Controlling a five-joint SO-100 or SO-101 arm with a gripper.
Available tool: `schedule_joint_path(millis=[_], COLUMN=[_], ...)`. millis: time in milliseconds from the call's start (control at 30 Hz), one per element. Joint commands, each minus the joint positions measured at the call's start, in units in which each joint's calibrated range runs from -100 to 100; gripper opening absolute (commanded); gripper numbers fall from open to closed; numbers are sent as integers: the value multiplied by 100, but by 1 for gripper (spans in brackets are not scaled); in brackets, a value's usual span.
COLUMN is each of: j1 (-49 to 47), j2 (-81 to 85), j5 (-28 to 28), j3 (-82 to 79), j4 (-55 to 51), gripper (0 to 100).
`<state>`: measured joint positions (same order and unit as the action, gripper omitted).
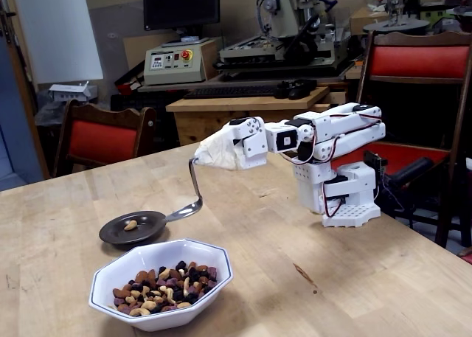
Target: Use spoon to take food
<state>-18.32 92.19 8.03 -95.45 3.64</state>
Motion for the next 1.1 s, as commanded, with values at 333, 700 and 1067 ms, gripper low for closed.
schedule_joint_path(millis=[333,700,1067], j1=[-43,-43,-43], j2=[-896,-3070,-3874], j5=[15,15,39], j3=[970,3041,3802], j4=[-569,-1344,-2451], gripper=[4,4,4])
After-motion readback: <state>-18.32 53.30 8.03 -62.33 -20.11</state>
